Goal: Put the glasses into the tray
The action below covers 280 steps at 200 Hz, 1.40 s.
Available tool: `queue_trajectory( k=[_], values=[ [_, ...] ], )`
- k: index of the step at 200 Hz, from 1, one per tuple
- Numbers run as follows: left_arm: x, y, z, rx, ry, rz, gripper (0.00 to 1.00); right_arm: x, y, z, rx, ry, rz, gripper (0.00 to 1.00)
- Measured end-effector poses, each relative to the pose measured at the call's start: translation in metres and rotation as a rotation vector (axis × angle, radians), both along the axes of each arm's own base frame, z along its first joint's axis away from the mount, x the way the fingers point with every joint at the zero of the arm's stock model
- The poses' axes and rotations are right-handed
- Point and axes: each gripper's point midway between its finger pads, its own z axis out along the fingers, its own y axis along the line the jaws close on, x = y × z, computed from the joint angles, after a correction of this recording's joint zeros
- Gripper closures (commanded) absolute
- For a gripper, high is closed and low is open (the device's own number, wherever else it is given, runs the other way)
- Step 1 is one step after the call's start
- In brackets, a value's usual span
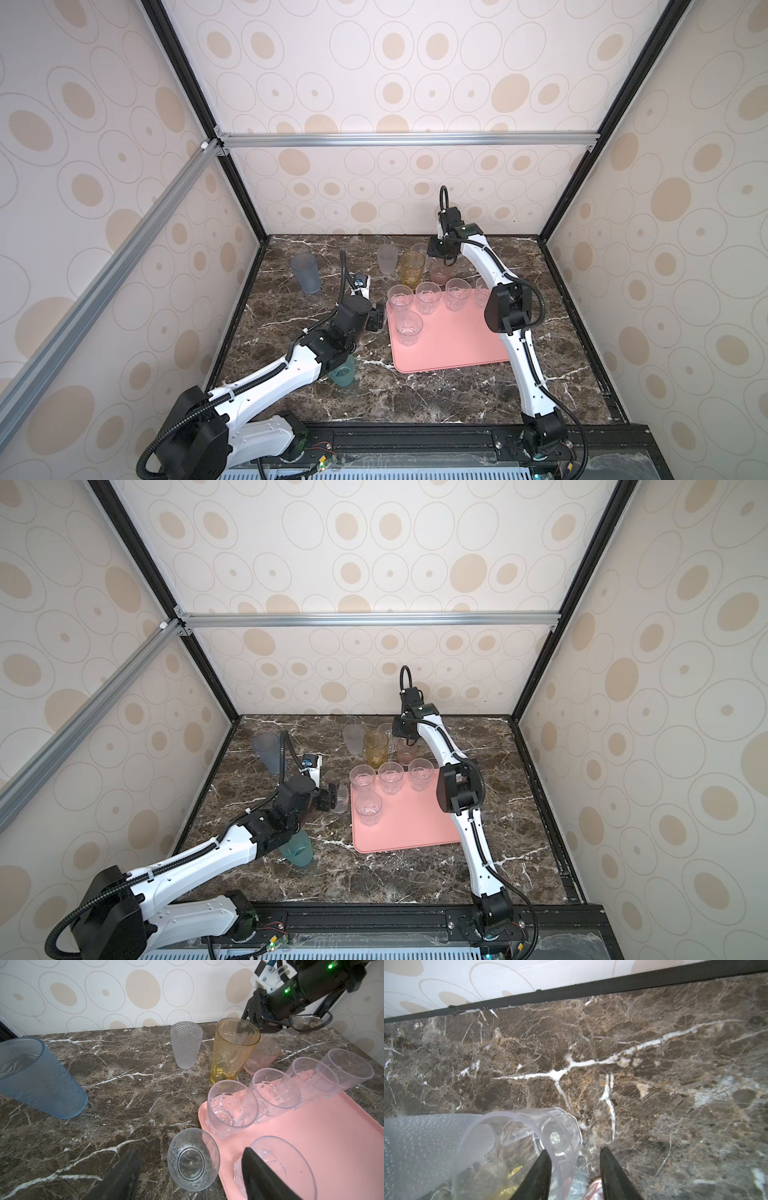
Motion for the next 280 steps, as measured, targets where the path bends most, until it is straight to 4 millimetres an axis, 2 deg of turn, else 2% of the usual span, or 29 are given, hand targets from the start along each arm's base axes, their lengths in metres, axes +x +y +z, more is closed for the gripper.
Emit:
queue_trajectory(
  k=[56,118,142,168,195,221,249,280],
  values=[
    [0.000,0.000,0.000,0.002,0.001,0.001,0.24,0.009,-0.006,-0.004,-0.045,-0.033,-0.012,0.89],
    [-0.001,0.001,-0.001,0.002,0.004,0.004,0.24,0.005,-0.011,0.003,-0.061,-0.034,-0.018,0.96],
    [-0.001,0.001,-0.001,-0.001,0.004,0.005,0.25,-0.001,-0.012,0.030,-0.051,-0.058,-0.019,0.96],
    [-0.002,0.001,0.003,-0.002,-0.007,0.014,0.25,-0.013,-0.015,0.080,-0.021,-0.113,-0.024,0.96],
    [-0.006,0.003,0.014,0.004,-0.045,0.033,0.25,-0.035,-0.021,0.138,0.015,-0.177,-0.035,0.96],
    [-0.012,0.003,0.031,0.020,-0.101,0.048,0.25,-0.064,-0.030,0.177,0.033,-0.207,-0.041,0.96],
    [-0.018,-0.008,0.054,0.029,-0.183,0.040,0.25,-0.104,-0.042,0.192,0.034,-0.179,-0.048,0.98],
    [-0.028,-0.029,0.074,0.023,-0.271,0.005,0.25,-0.169,-0.055,0.186,0.042,-0.094,-0.038,0.99]
  ],
)
